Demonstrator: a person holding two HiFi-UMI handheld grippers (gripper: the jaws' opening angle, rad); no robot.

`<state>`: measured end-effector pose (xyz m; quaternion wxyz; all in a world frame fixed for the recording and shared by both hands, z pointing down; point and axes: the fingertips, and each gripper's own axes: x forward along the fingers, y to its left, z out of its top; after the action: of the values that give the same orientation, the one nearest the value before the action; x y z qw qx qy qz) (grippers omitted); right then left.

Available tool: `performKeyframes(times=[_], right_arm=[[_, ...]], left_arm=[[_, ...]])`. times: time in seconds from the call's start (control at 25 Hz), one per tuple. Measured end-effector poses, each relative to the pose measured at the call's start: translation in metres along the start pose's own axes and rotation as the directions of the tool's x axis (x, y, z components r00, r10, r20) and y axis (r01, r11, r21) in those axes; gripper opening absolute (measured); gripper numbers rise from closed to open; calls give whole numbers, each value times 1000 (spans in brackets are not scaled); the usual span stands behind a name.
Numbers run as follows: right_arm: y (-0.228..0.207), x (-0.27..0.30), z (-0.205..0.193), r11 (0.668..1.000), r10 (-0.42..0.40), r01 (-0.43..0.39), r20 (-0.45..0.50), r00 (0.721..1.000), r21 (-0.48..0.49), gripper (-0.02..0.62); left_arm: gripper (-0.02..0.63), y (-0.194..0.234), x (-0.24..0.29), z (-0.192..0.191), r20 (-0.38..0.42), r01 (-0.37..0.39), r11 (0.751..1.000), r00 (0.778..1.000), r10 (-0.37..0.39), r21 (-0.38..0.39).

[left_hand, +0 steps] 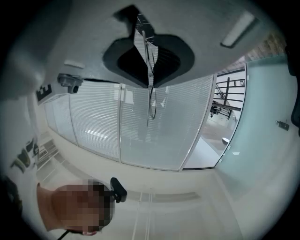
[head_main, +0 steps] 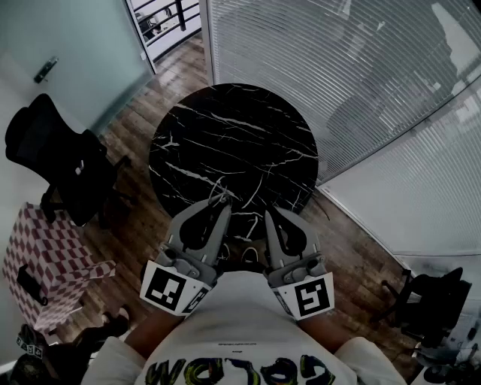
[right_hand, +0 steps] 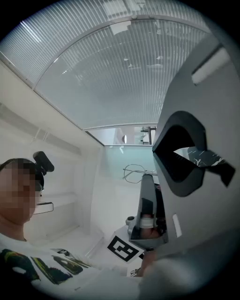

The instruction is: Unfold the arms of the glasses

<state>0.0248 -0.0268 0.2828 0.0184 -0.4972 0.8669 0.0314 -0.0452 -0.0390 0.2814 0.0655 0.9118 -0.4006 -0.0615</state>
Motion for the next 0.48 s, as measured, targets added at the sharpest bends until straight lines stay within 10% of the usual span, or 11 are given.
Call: performKeyframes(times=[0.48], right_arm=[[1, -1, 7, 999, 42, -42, 42, 998, 7, 34]], left_arm=[[34, -4, 3, 7, 10, 12, 1000, 1000, -12, -12]])
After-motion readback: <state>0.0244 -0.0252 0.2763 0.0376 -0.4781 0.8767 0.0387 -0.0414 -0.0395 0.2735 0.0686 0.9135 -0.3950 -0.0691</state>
